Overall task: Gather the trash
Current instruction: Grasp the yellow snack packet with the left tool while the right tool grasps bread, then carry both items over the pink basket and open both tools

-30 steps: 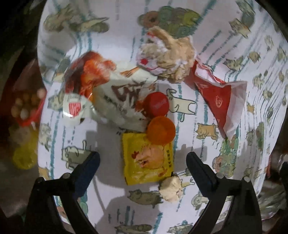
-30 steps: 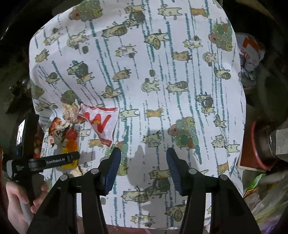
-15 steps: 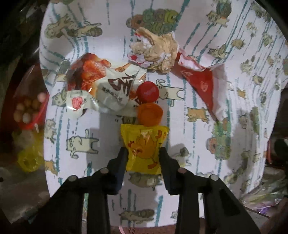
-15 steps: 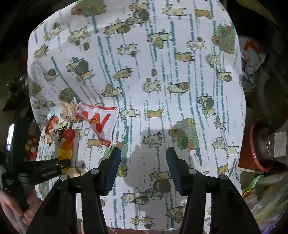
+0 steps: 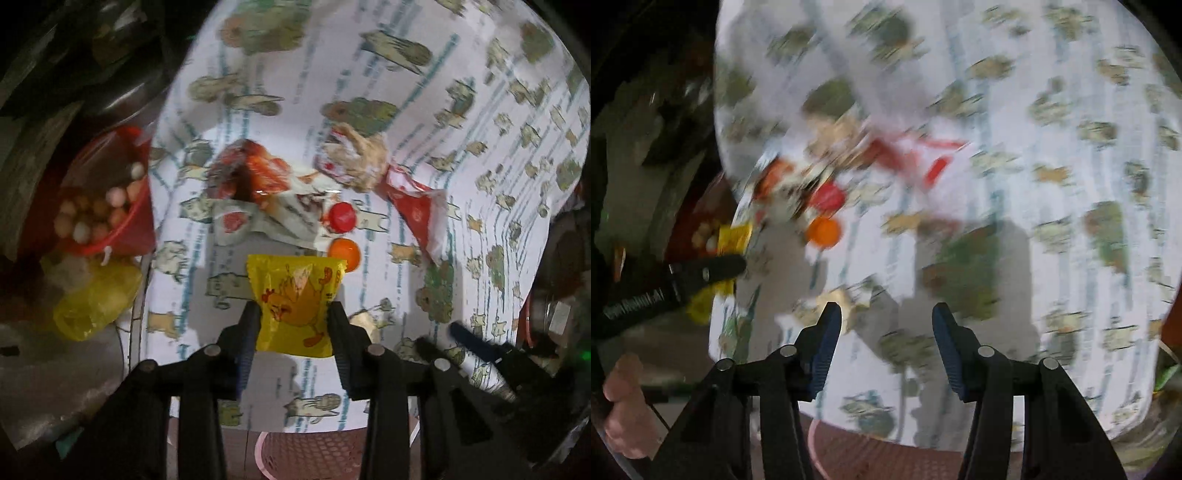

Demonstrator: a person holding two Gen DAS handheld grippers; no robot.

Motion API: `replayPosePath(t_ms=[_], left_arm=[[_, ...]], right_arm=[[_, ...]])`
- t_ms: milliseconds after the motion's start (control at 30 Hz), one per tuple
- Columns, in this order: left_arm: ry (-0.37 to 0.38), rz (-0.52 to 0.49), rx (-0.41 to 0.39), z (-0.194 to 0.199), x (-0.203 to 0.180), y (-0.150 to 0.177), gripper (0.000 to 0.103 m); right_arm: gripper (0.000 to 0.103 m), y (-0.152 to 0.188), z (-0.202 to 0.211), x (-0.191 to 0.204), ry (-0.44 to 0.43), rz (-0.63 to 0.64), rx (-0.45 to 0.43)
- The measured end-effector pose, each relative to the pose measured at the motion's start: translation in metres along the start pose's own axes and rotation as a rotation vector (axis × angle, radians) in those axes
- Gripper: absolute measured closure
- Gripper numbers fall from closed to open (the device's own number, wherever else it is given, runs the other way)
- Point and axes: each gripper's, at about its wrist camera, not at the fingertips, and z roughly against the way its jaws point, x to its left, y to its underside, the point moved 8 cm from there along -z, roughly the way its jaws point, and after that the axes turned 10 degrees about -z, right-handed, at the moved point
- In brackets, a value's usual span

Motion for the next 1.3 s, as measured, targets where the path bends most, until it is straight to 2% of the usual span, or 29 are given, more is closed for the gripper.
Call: replayPosePath(t_ms=[133,233,367,467,600,667,767,867,1000,1067,1167,1300], left_arm=[[0.006,0.026,0.013,-0.004,0.012,0.001,0.067],[0.005,0.024,0.015,-0.003,0.014,0.003,0.067],[-0.007,0.001,0.012,-0.001,0.015,0.006,0.067],[-0.013,-0.009,0.012,0.0,0.018,0.008,0.067],[-0.023,-0.015,0.012,0.0,0.021,0.009,0.067],[-0.028,-0.031,-0.004,0.003,0.019,0.008,0.067],[-0.042,-0.067,-0.028,0.008,0.012,0.006,0.067],[-0.001,-0.088,-0.067,0.022,0.002,0.007,0.067],[0.0,-0.1,-0.117,0.049,-0.007,0.012,0.067],[0.021,-0.056,-0.109,0.056,-0.012,0.022,0.067],[0.132,-0.027,-0.082,0.058,-0.031,0.045,0.067],[0.143,-0.057,-0.03,0.044,-0.052,0.086,0.067]], right_arm=[[0.057,0.011,-0.026,0.02,-0.011,0.004,0.078],[0.064,0.01,-0.043,0.022,0.037,-0.01,0.084],[0.068,0.008,-0.05,0.031,0.025,-0.002,0.076],[0.082,0.012,-0.054,0.037,0.019,0.015,0.088],[0.093,0.017,-0.053,0.04,0.027,0.04,0.089],[0.094,0.02,-0.046,0.04,0.001,0.033,0.095],[0.094,0.021,-0.027,0.039,-0.013,0.034,0.059],[0.093,0.025,0.001,0.028,-0.033,0.013,0.012],[0.094,0.02,0.038,0.015,-0.009,-0.01,-0.061],[0.093,0.02,0.052,0.002,-0.021,-0.038,-0.071],[0.094,0.024,0.066,-0.012,-0.062,-0.11,-0.071],[0.093,0.045,0.084,-0.022,-0.098,-0.164,-0.071]])
